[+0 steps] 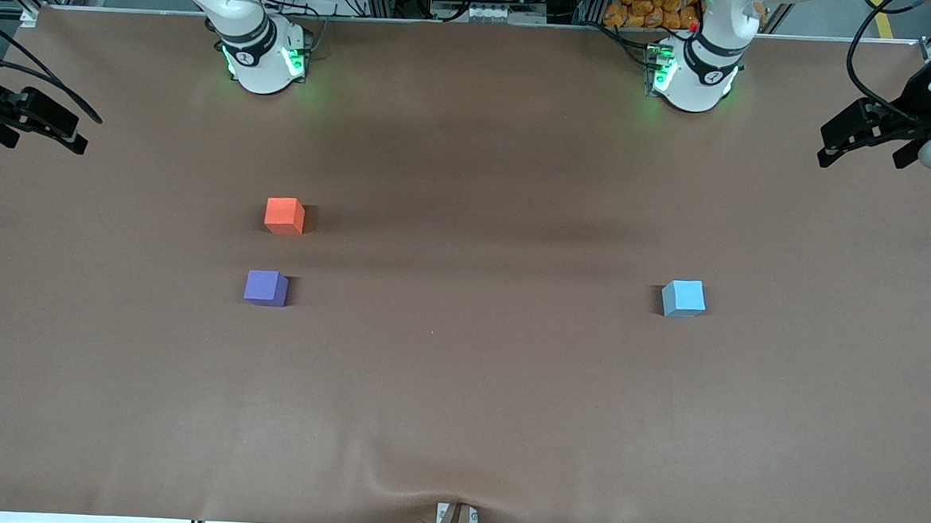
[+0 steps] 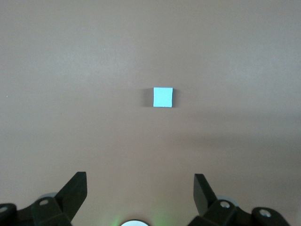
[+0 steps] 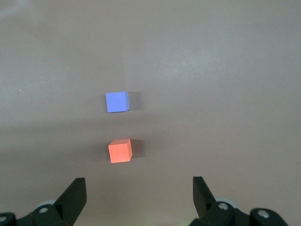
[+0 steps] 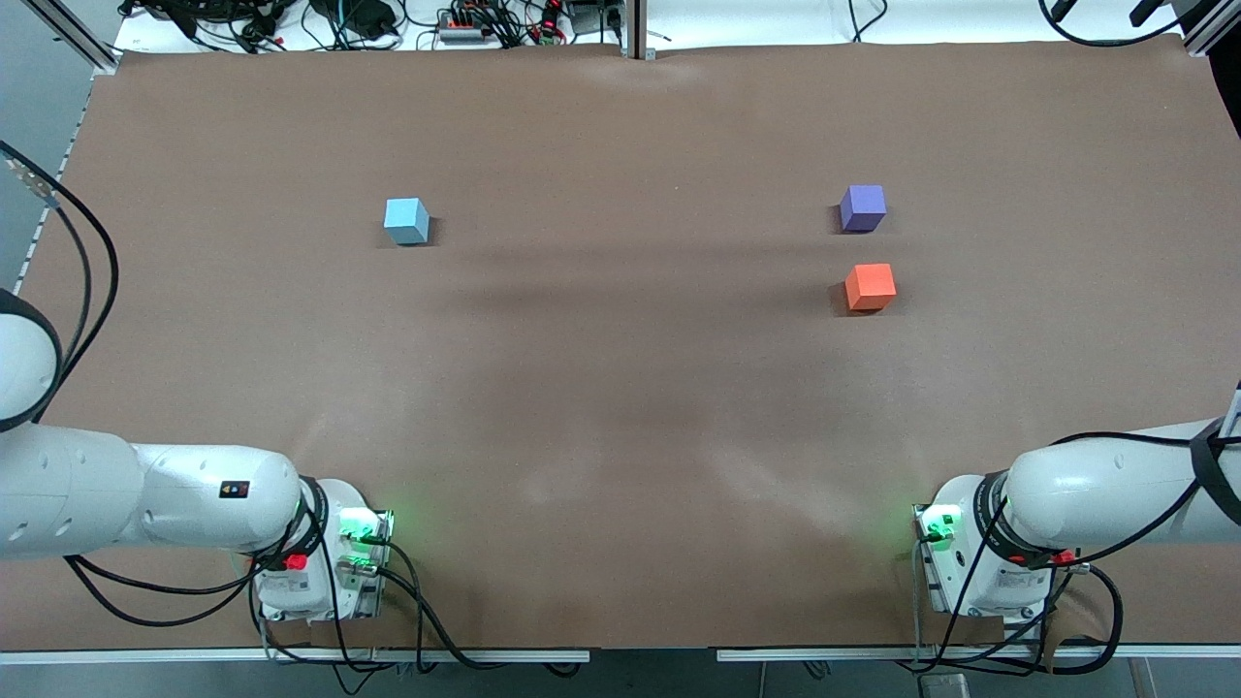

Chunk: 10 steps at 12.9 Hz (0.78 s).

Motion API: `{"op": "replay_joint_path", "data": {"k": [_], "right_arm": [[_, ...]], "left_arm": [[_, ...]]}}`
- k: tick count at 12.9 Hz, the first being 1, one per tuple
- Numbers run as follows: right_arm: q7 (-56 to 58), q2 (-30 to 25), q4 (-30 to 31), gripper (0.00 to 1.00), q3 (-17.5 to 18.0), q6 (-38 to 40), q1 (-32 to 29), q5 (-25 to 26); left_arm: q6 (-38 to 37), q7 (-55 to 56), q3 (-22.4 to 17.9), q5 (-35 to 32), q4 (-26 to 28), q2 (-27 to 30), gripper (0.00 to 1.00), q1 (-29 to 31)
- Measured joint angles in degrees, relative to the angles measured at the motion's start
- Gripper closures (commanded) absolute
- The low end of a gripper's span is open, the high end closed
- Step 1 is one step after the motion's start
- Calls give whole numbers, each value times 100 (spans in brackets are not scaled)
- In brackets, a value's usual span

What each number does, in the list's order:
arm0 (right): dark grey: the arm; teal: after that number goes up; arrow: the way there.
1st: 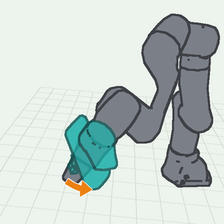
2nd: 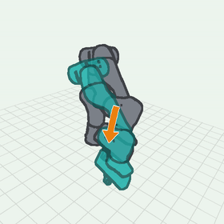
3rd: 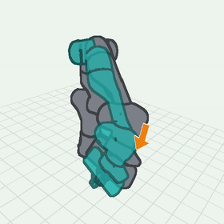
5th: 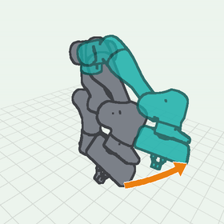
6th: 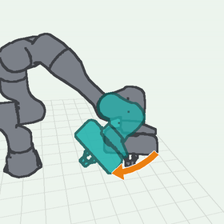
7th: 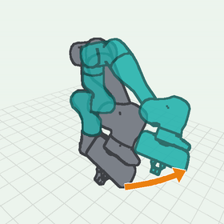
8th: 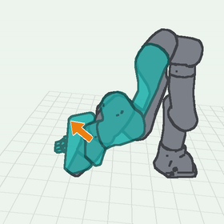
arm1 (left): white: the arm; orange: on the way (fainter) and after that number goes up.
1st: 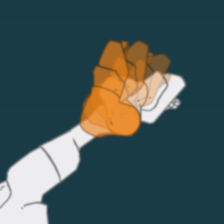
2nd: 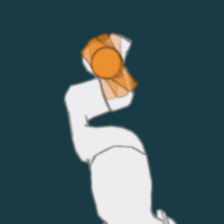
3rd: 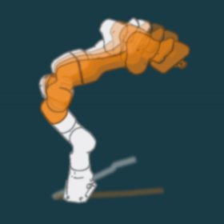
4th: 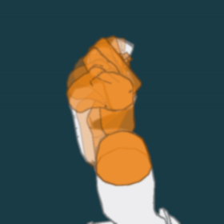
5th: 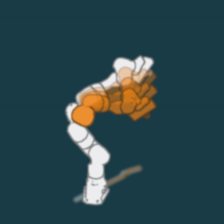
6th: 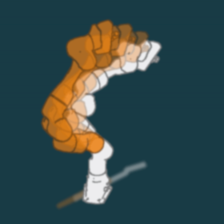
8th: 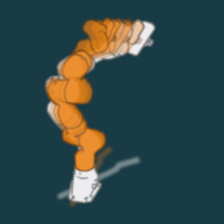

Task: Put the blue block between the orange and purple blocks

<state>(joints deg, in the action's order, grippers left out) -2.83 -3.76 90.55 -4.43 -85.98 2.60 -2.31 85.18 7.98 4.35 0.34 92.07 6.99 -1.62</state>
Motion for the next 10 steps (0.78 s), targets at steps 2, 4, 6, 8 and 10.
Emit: {"op": "replay_joint_path", "data": {"k": [2, 4, 6, 8, 10], "right_arm": [[16, 8, 0, 0, 2, 1, 0, 0], [45, 24, 0, 0, 13, 1, 0, 15], [85, 32, 0, 0, 59, 1, 1, 117], [134, 41, 0, 0, 101, 1, 2, 153], [181, 42, 0, 0, 112, 1, 1, 155]], "left_arm": [[-103, -8, 9, -4, -54, -40, 0, -17], [-140, -8, 15, -40, -135, -129, 0, -52], [-172, -101, 28, -106, -159, -184, 0, -88], [-210, -175, 37, -111, -159, -210, 0, -110], [-229, -198, 47, -112, -158, -227, 0, -113]]}}
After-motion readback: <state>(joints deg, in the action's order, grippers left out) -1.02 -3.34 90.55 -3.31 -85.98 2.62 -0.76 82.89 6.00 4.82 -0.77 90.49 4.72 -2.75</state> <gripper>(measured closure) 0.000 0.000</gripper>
